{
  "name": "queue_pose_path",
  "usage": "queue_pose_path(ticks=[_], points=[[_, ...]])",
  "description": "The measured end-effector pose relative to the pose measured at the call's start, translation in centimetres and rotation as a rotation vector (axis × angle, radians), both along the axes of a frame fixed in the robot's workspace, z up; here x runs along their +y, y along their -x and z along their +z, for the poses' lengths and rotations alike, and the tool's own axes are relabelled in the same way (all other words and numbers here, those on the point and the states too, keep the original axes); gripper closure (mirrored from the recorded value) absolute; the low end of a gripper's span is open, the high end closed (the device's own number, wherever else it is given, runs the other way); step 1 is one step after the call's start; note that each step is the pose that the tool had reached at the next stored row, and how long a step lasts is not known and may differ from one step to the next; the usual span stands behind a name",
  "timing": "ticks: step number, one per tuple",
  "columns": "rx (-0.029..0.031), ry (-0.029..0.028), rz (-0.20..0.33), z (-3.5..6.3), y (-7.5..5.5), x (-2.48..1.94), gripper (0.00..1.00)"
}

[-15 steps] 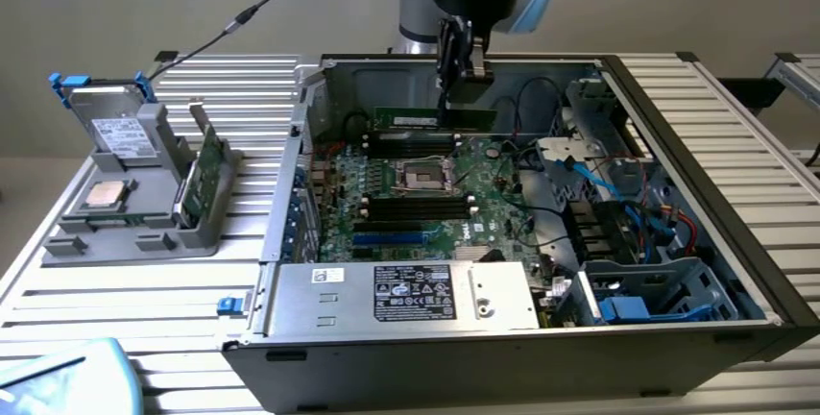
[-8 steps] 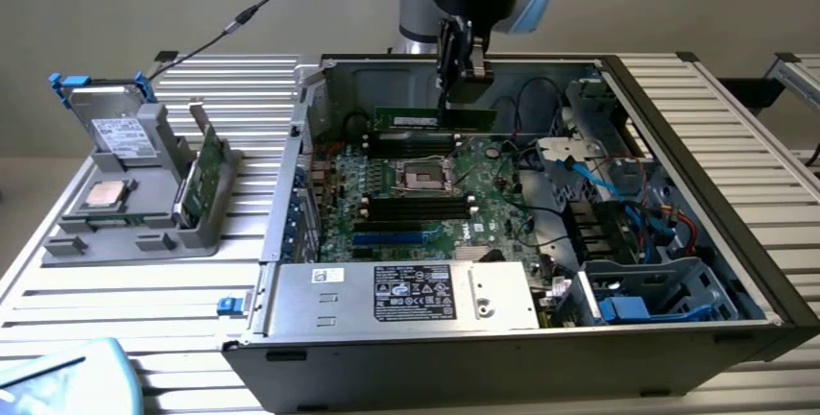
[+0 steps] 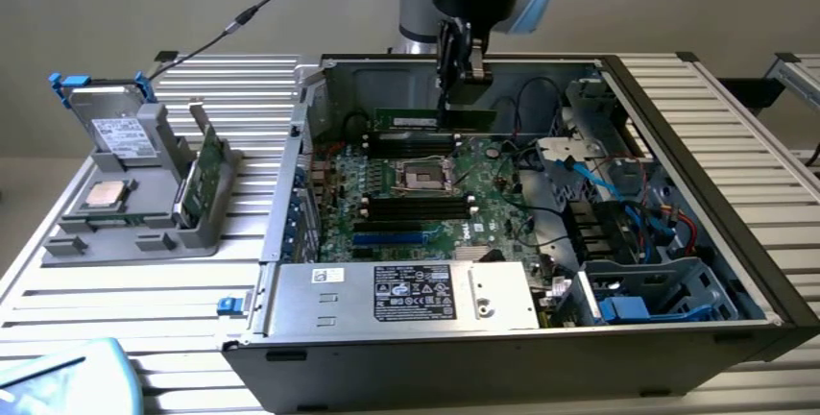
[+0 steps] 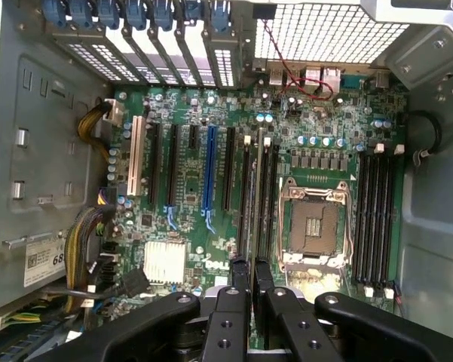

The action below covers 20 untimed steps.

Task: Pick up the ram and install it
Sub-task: 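Insert the ram into the slot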

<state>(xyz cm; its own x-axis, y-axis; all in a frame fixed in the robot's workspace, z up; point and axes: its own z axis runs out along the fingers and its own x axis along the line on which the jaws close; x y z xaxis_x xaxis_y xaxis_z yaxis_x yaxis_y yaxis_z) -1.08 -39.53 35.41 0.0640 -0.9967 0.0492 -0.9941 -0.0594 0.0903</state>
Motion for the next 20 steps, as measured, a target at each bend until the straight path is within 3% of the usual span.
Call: queue_pose_path(ticks=[3,5,9,16,20], points=[[-0.0052,-0.0158,0.000,-0.21,0.4,-0.02,0.85],[-0.0065,-0.0218,0.000,-0.48,0.5,-0.06,0.85],[-0.0080,-0.0255,0.000,-1.18,0.7,-0.18,0.85],[-0.0098,-0.0256,0.000,-2.45,1.1,-0.22,0.85],[-0.0103,-0.0261,0.000,-3.17,1.1,-0.49,0.85]])
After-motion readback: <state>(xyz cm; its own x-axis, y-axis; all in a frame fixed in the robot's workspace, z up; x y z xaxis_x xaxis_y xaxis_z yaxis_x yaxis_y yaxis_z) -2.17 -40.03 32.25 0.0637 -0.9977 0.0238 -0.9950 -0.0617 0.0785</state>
